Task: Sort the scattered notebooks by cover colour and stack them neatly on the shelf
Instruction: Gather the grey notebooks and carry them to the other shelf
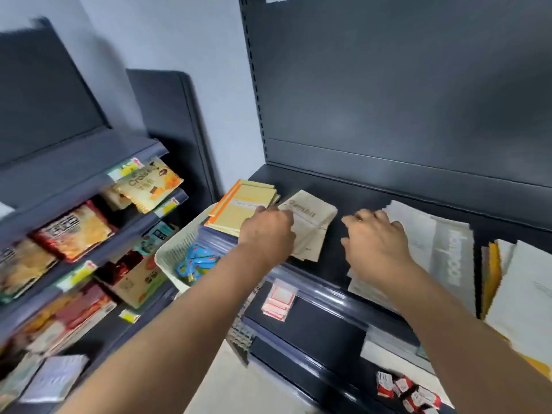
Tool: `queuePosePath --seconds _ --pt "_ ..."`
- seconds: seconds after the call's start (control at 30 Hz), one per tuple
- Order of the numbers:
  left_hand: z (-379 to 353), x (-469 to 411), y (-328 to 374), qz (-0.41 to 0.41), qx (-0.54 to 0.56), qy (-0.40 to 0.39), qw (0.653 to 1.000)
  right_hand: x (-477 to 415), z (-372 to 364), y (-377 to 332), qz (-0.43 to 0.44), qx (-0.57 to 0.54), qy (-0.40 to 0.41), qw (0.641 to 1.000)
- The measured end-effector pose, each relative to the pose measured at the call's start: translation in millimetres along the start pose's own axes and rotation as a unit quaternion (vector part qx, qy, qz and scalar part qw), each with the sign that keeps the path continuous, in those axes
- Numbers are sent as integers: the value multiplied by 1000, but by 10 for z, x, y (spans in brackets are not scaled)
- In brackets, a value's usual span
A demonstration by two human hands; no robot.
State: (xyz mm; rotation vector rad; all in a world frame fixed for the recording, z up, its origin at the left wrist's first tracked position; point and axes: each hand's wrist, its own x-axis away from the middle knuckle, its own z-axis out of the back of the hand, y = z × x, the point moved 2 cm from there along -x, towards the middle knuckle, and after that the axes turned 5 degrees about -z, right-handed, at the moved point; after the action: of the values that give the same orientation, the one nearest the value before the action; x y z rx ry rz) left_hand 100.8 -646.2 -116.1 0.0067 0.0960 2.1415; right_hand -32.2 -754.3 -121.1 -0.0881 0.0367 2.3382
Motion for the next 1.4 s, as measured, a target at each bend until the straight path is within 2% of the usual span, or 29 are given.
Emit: queuePosePath --seconds 0.13,0.27,0.4,0.53,0.77,1.0,1.4 --pt "159 584 -614 132 10 4 991 -76 -4 -761 142 -29 3 989" --pt "347 1384 -1218 269 -1 18 963 95 60 -1628 277 -67 -14 959" --pt "487 2142 -1653 375 26 37 926 405 195 -2357 372 -82 -17 924" --pt "538 2754 -2047 441 42 71 894 695 312 -2952 432 -93 -11 897" --pt "666 3509 -2874 471 24 89 878 1130 407 -4056 470 -113 -15 875" --pt "741 3931 -3771 468 25 103 877 1305 472 -4978 458 -128 -23 880" --pt "629 3948 -4888 479 68 122 867 1019 284 -6008 444 -112 -44 888"
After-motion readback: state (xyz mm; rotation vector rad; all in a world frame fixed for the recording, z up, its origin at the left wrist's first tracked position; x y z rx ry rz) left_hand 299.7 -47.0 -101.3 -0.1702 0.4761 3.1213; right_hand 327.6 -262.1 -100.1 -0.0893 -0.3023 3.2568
